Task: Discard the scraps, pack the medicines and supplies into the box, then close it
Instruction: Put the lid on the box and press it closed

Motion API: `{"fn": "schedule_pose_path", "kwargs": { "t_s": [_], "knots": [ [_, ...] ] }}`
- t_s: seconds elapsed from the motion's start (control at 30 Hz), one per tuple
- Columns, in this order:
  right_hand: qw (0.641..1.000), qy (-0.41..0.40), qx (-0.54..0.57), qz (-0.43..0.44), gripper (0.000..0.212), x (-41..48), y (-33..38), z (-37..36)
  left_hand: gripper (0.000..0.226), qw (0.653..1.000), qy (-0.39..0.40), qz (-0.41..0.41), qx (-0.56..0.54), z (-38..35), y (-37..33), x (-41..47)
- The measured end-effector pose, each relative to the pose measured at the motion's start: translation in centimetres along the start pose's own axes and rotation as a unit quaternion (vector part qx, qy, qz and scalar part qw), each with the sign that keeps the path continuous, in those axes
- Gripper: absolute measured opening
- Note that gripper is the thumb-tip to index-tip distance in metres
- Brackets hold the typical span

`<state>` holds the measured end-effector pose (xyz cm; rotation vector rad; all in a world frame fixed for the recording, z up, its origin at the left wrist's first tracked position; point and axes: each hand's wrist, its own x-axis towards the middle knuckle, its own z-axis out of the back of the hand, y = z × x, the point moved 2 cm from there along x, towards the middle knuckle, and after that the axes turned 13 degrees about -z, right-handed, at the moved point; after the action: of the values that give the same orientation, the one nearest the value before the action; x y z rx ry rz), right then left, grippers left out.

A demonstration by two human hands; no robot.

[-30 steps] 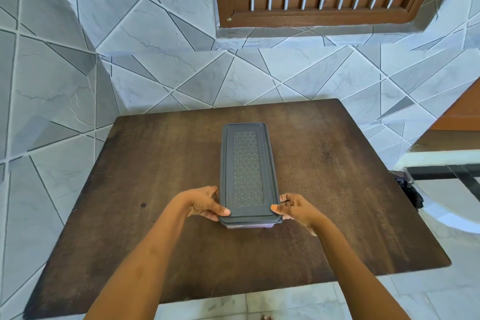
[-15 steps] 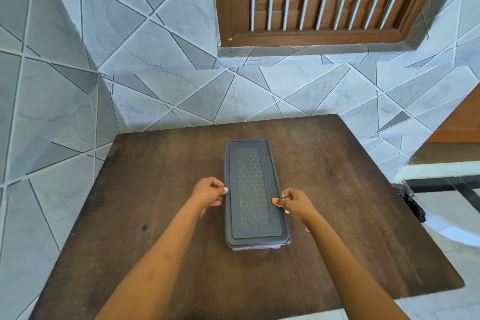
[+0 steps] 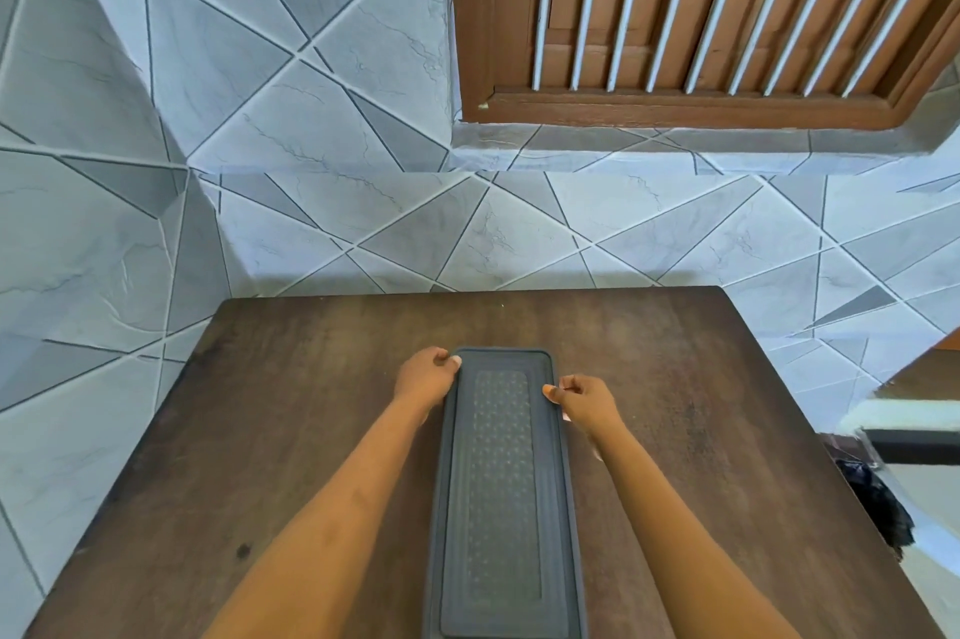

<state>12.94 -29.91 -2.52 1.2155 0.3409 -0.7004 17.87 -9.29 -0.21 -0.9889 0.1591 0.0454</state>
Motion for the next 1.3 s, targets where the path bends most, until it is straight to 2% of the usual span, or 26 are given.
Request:
{"fn": "schedule_pose_path", "kwargs": {
  "t_s": [0.07, 0.27, 0.33, 0.4, 0.57, 0.63, 0.73, 0.83, 0.9, 0.97, 1.07, 1.2, 1.3],
  "knots": [
    [0.999, -0.008, 0.037, -0.009, 0.021, 1.1, 0.8, -0.3, 0.032, 1.0, -0.01, 0.007, -0.019, -0.3, -0.2, 1.1],
    [0.968, -0.028, 0.215, -0.123, 0.025, 3.5, 2.4, -1.6, 0.02, 0.985, -0.044, 0.07, -0.154, -1.3, 0.1, 2.8],
    [0.965, -0.041, 0.219, -0.141, 0.024, 3.6, 2.8, -1.6, 0.028, 0.976, -0.051, 0.087, -0.195, -1.6, 0.3, 2.8],
    [0.963, -0.06, 0.212, -0.153, 0.036, 3.7, 3.1, -1.4, 0.03, 0.976, -0.058, 0.085, -0.19, -1.9, 0.5, 2.9],
    [0.966, -0.098, 0.183, -0.155, 0.049, 3.4, 3.7, -1.2, 0.02, 0.984, -0.07, 0.08, -0.144, -2.3, 0.8, 3.1],
    [0.964, -0.083, 0.199, -0.153, 0.042, 3.1, 3.5, -1.2, 0.018, 0.982, -0.073, 0.08, -0.153, -2.1, 0.9, 3.0],
    [0.96, -0.04, 0.238, -0.141, 0.024, 2.4, 2.8, -0.9, 0.027, 0.972, -0.063, 0.113, -0.194, -1.5, 1.0, 2.6],
    [0.953, 0.002, 0.269, -0.136, 0.019, 1.7, 1.9, -0.6, 0.012, 0.96, -0.006, 0.148, -0.24, -0.7, 1.1, 2.3],
    [0.947, 0.035, 0.285, -0.144, 0.015, 1.4, 1.3, -0.6, 0.013, 0.948, 0.031, 0.166, -0.27, -0.2, 1.3, 1.8],
    [0.947, 0.041, 0.286, -0.14, 0.014, 1.3, 0.9, -0.5, 0.013, 0.944, 0.046, 0.175, -0.276, 0.0, 1.8, 1.4],
    [0.965, -0.004, 0.239, -0.107, 0.01, 1.6, 1.1, -0.6, 0.016, 0.946, 0.03, 0.164, -0.28, -0.3, 1.9, 1.3],
    [0.98, -0.096, 0.153, -0.079, 0.022, 1.5, 1.5, -1.0, 0.02, 0.96, -0.008, 0.128, -0.247, -0.7, 1.6, 1.1],
    [0.985, -0.115, 0.124, -0.047, 0.025, 0.7, 1.2, -0.9, 0.016, 0.968, -0.039, 0.104, -0.224, -0.5, 1.8, 0.5]
  ]
}}
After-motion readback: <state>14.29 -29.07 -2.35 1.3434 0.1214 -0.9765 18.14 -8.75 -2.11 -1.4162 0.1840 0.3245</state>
